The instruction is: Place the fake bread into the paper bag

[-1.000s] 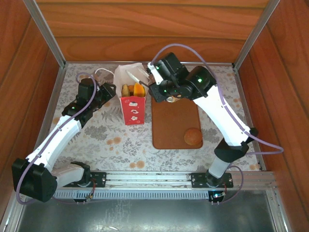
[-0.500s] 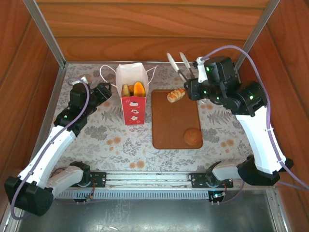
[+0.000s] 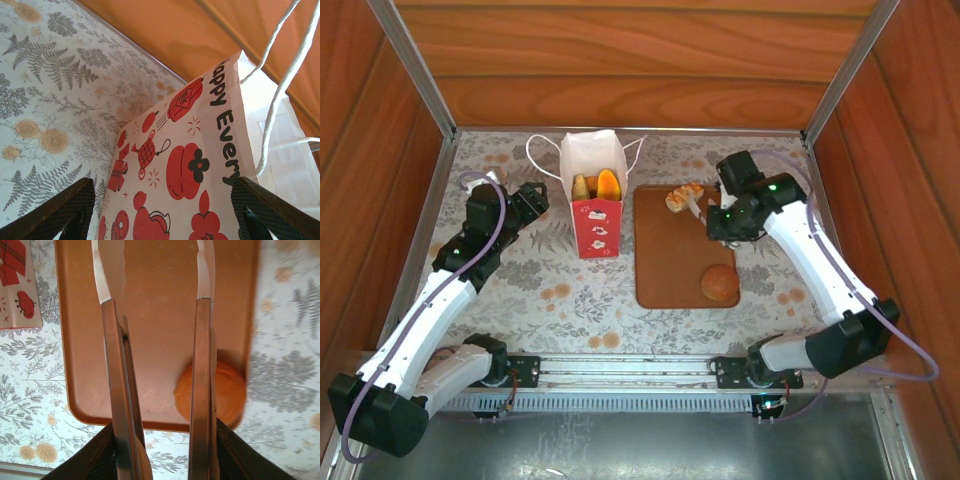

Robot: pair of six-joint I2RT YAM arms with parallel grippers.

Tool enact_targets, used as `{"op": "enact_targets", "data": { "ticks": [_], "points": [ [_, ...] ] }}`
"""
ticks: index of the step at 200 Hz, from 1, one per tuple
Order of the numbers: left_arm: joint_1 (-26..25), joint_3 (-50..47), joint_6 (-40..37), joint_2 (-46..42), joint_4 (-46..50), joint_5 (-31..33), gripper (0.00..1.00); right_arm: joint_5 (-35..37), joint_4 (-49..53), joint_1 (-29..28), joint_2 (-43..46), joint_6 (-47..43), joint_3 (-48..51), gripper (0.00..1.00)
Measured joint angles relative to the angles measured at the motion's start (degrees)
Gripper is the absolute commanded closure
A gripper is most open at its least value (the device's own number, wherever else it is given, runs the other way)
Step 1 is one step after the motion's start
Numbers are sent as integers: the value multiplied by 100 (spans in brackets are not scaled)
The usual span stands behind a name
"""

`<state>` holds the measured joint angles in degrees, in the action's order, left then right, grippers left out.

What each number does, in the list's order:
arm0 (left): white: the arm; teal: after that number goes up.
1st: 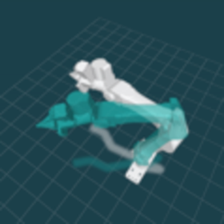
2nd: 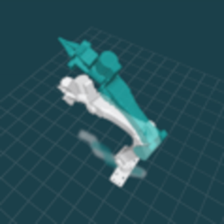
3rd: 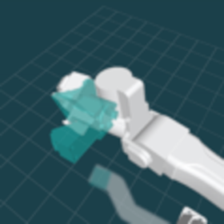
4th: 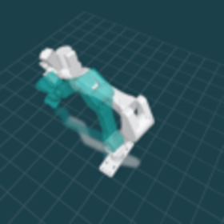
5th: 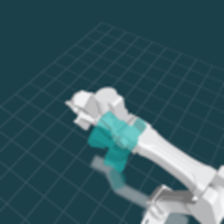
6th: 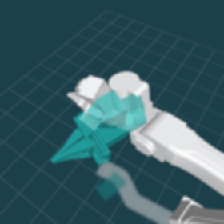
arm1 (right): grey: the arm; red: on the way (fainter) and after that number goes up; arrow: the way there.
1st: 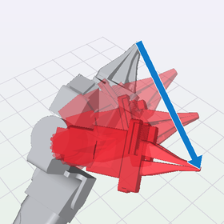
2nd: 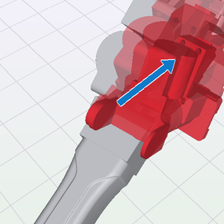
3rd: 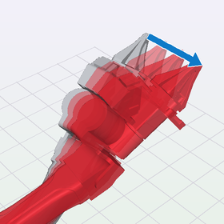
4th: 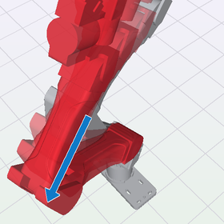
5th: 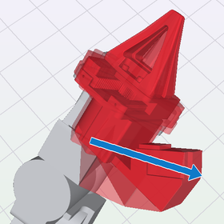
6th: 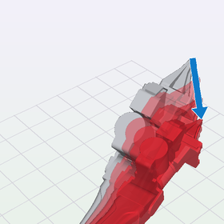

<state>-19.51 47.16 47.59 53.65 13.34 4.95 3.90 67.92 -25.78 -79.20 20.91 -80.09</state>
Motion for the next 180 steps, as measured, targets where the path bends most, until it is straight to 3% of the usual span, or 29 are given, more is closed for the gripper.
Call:
{"op": "enact_targets", "data": {
  "ticks": [74, 180],
  "points": [
    [0, -138, 28, -90, 17, 33, 23, -299, -925, 37, -872, 197, 107, 51],
    [0, -140, 22, -203, 92, 149, 21, -321, -1047, 37, -1620, 299, -81, 48]
  ]
}}
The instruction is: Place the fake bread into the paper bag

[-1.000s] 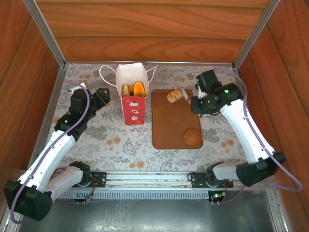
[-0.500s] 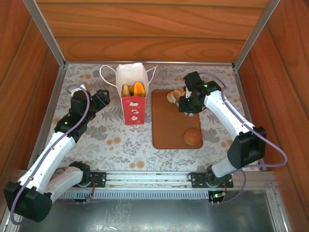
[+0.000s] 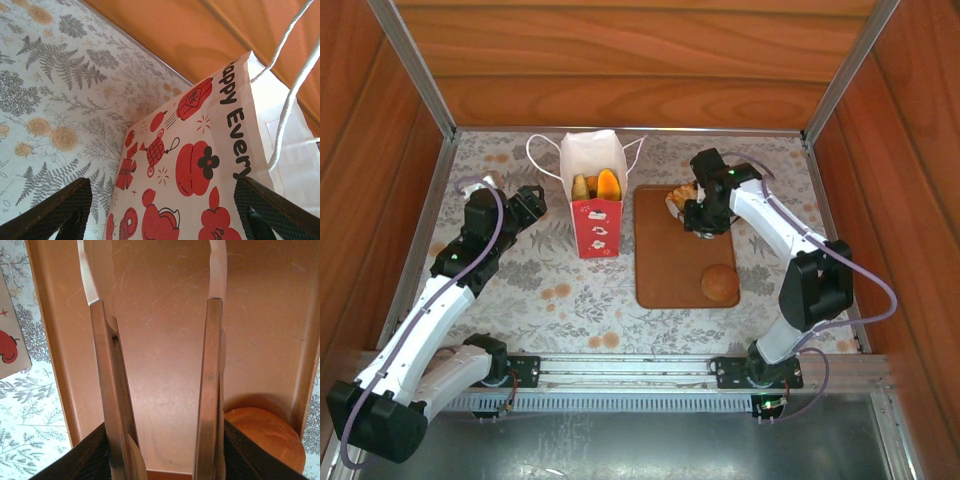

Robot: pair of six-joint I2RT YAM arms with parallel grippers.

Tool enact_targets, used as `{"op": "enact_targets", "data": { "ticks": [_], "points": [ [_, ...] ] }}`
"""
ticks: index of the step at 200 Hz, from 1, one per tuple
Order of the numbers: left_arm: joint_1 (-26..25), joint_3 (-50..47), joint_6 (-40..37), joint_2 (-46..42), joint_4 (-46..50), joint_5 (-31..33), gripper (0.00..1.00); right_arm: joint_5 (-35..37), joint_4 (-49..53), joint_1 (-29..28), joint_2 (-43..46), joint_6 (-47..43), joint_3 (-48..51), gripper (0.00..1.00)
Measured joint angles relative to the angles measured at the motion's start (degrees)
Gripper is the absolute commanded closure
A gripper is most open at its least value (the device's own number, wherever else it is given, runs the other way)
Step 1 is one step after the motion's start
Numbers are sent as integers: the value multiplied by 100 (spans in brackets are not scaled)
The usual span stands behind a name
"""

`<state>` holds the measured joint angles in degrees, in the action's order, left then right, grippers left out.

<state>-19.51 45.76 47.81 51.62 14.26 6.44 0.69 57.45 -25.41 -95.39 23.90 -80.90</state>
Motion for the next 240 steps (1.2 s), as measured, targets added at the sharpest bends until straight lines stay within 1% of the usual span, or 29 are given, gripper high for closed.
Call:
{"op": "enact_targets", "data": {
  "ticks": [66, 149, 196, 212, 228, 240],
  "points": [
    [0, 0, -2, -7, 48, 66, 20, -46, -170, -7, -417, 138, -127, 48],
    [0, 0, -28, -31, 98, 83, 19, 162, -466, -59, -492, 527, -140, 49],
    [2, 0, -42, -33, 103, 81, 19, 179, -492, -122, -715, 584, -144, 58],
    [2, 0, -50, -42, 118, 83, 19, 170, -514, -133, -732, 581, -103, 63],
    [2, 0, -66, -81, 146, 85, 18, 166, -573, -131, -708, 577, 9, 72],
    [7, 0, -81, -122, 166, 92, 18, 173, -610, -131, -643, 560, 151, 77]
  ]
}}
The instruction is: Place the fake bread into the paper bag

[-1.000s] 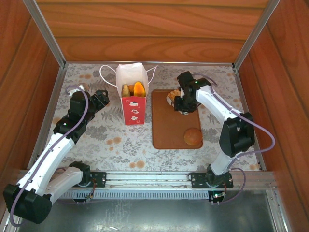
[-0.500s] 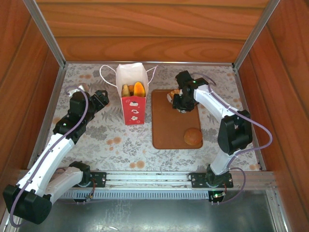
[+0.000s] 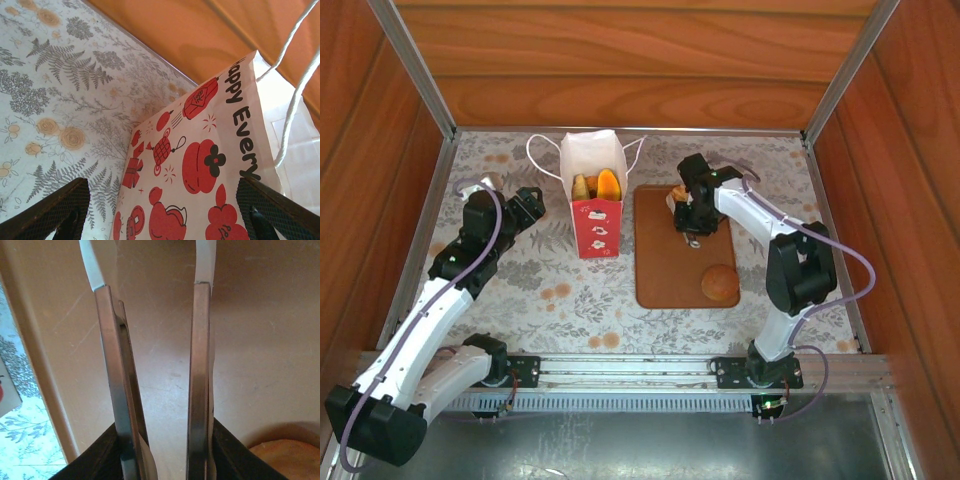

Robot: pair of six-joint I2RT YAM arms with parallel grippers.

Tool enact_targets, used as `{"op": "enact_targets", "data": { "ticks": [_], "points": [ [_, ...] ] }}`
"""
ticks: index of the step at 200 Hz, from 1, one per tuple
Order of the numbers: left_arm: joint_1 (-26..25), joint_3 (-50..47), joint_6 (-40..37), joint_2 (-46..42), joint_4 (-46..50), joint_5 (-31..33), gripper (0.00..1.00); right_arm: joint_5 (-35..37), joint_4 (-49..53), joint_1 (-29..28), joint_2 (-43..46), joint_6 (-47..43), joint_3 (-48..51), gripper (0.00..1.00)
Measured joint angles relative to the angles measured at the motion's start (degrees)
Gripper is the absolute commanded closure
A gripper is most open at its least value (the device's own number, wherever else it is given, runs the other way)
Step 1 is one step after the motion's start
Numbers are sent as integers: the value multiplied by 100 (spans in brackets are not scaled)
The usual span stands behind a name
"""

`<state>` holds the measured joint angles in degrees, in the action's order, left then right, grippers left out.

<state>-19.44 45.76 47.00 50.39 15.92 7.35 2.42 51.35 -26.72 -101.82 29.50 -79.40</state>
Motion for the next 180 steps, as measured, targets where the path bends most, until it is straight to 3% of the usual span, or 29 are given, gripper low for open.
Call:
{"op": "enact_targets", "data": {
  "ticks": [40, 131, 180],
  "points": [
    [31, 0, -37, -96, 26, 22, 18, 87, 42, 7, 498, -85, 278, 84],
    [37, 243, -254, -170, 306, -74, 17, 245, 669, 7, 1985, -680, 496, 84],
    [57, 839, -284, -90, 345, -577, 17, 514, 1126, -85, 2830, -1272, -4, 84]
  ]
}}
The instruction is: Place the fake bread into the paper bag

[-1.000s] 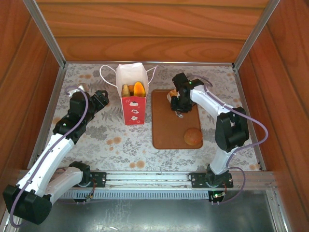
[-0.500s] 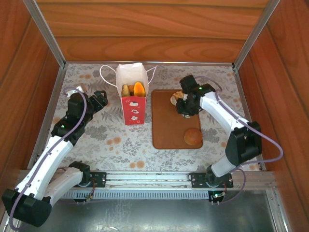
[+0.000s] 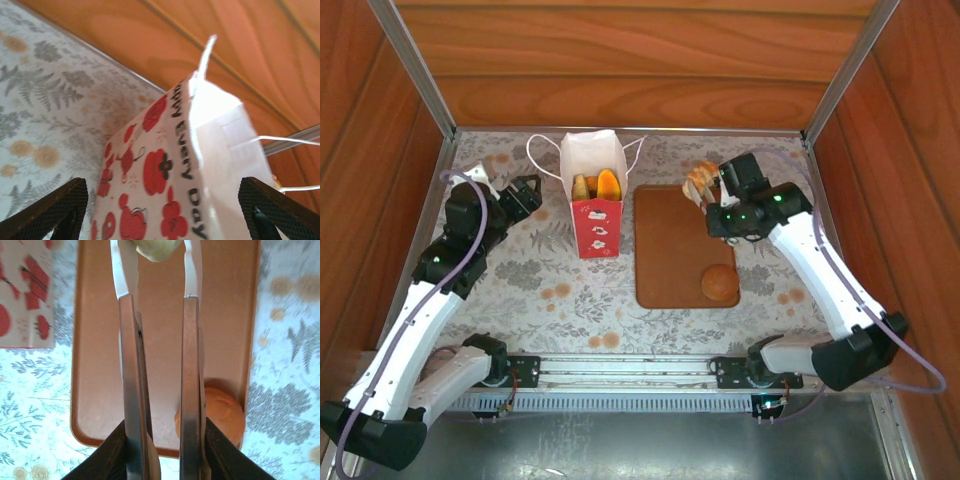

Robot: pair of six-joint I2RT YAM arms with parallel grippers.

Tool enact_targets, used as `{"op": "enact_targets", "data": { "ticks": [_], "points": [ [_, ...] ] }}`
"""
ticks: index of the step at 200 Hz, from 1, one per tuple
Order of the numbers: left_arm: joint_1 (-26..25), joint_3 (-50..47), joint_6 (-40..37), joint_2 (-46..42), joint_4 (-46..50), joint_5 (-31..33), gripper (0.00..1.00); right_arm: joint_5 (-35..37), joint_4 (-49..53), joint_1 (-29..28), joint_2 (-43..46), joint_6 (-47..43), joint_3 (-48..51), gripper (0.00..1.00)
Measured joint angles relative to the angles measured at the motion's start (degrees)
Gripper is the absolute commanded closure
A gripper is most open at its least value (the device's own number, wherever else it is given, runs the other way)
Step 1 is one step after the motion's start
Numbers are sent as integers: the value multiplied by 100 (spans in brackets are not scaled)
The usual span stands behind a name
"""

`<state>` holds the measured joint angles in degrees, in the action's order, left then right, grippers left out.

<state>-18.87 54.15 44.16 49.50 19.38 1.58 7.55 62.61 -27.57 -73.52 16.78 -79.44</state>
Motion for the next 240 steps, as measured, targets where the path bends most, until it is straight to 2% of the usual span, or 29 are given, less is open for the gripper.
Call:
{"op": "enact_targets", "data": {
  "ticks": [58, 131, 200, 240],
  "points": [
    [-85, 286, 103, 605, -4, -640, 19, 540, 166, -605, 258, -647, -1292, 83],
    [-223, 291, 393, 1167, -13, -905, 27, 1014, 205, -1685, -448, -1191, -2793, 83],
    [-291, 291, 713, 1513, -444, -942, 51, 994, 389, -2487, -1296, -1209, -3390, 82],
    [-291, 286, 713, 1547, -542, -940, 58, 772, 490, -2610, -1707, -1117, -3298, 81]
  ]
}}
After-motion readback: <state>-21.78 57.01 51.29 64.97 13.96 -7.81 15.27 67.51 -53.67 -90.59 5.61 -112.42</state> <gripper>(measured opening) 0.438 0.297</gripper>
